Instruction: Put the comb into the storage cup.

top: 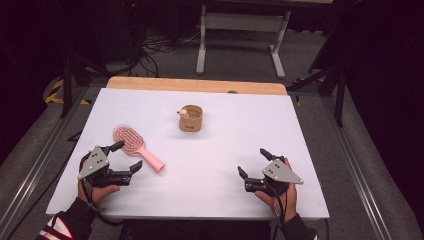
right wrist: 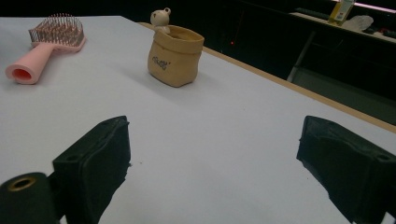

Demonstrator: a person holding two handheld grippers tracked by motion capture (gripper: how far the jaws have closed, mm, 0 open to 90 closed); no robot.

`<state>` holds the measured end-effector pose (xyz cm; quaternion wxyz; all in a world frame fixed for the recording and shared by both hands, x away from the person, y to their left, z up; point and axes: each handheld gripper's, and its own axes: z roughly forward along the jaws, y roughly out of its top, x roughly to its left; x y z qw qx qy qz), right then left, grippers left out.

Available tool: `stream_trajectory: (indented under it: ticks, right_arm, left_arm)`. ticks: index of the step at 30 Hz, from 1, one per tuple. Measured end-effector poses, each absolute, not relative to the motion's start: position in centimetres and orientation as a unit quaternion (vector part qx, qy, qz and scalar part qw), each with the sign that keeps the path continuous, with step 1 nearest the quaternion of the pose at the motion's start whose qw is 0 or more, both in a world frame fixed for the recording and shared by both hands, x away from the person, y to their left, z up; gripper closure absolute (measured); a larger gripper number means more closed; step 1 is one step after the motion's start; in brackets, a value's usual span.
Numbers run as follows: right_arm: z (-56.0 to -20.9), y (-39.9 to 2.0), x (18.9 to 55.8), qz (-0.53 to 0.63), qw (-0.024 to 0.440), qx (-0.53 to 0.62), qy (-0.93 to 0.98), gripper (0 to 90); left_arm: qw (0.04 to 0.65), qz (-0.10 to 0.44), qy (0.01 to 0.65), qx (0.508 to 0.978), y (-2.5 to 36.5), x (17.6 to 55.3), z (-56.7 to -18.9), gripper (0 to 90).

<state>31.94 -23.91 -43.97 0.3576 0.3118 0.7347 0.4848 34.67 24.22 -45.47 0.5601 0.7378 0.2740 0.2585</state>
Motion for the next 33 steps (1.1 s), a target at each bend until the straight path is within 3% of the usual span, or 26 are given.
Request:
stream_trajectory:
  ticks: [10, 15, 17, 18, 21, 33]
  right_arm:
    - [-44.2, -24.1, 32.4, 0.481, 0.354, 0.32, 0.735, 10.5]
    - [-44.4, -23.9, 32.4, 0.477, 0.348, 0.321, 0.741, 10.5]
    - [-44.4, -23.9, 32.5, 0.477, 0.347, 0.32, 0.742, 10.5]
    - [-44.5, -23.9, 32.6, 0.475, 0.345, 0.321, 0.743, 10.5]
    - [-44.7, -23.8, 32.8, 0.472, 0.343, 0.321, 0.746, 10.5]
    - [-44.9, -23.9, 33.0, 0.465, 0.34, 0.321, 0.752, 10.4]
  left_arm:
    - [0.543, 0.257, 0.274, 0.751, 23.5, 35.2, -44.8, 37.1]
    - [0.544, 0.245, 0.266, 0.757, 23.2, 36.0, -44.1, 65.5]
    - [0.536, 0.236, 0.262, 0.767, 22.7, 36.6, -43.9, 70.2]
    - [0.534, 0.232, 0.261, 0.77, 22.5, 36.9, -43.9, 79.5]
    - [0.518, 0.223, 0.25, 0.787, 21.3, 38.0, -43.9, 89.3]
    - [0.469, 0.196, 0.22, 0.833, 17.3, 39.7, -45.1, 90.0]
